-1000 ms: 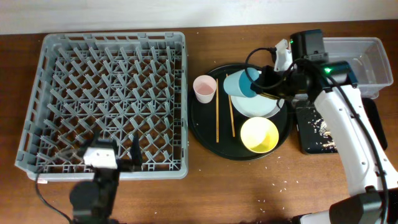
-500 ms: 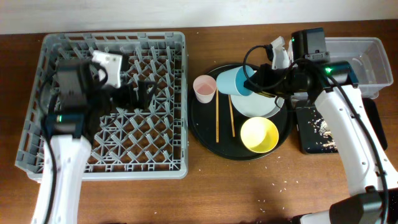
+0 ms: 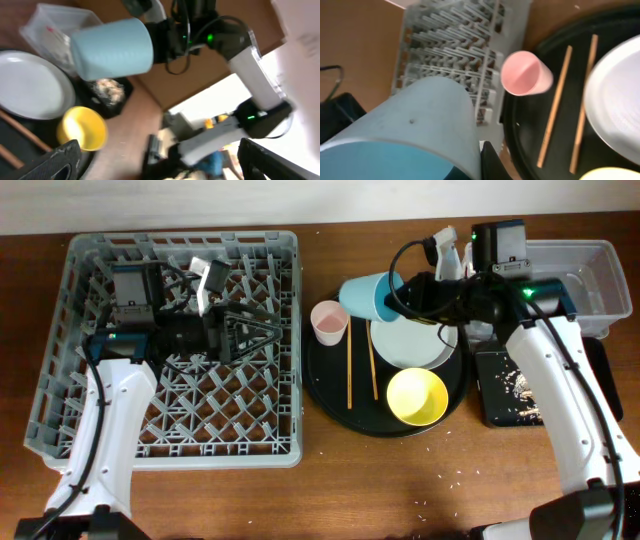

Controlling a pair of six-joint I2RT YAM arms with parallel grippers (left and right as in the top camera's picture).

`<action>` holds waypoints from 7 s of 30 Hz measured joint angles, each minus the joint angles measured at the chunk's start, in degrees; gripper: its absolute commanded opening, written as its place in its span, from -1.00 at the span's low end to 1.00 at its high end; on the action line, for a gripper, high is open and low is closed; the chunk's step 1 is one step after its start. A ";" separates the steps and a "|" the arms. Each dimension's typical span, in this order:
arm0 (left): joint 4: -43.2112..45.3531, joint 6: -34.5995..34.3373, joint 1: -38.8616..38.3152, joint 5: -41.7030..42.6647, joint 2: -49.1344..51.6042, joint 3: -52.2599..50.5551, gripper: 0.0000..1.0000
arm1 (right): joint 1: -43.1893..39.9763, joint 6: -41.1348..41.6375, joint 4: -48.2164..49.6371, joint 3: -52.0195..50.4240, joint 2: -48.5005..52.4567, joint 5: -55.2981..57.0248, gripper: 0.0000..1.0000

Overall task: Sort waste into correct bins and load items into the dishwasher rack
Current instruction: 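Hand the blue cup from the right gripper to the left gripper, then place the blue cup upside down in the dish rack with the left gripper, then grasp the pink cup with the right gripper and lift it, then hand the pink cup from the right gripper to the left gripper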

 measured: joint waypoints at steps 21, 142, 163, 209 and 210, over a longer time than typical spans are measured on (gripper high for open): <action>3.67 -23.12 -3.41 -15.54 0.00 0.00 0.99 | 11.23 5.68 13.33 0.00 4.09 -10.29 -0.92; -44.85 -11.37 -24.70 -87.71 25.83 19.23 0.68 | -4.98 -12.04 -10.99 2.60 13.22 13.51 0.72; -45.48 -11.80 -9.29 -82.95 26.43 44.78 0.68 | 14.23 9.05 12.94 5.09 28.72 33.62 -0.26; -23.32 6.67 -4.68 2.89 26.47 25.14 0.68 | 9.77 5.40 24.26 5.14 18.01 -22.53 -0.92; -23.32 6.67 -4.68 2.86 26.47 25.14 0.66 | 10.21 6.12 24.63 5.14 18.01 -21.90 -0.92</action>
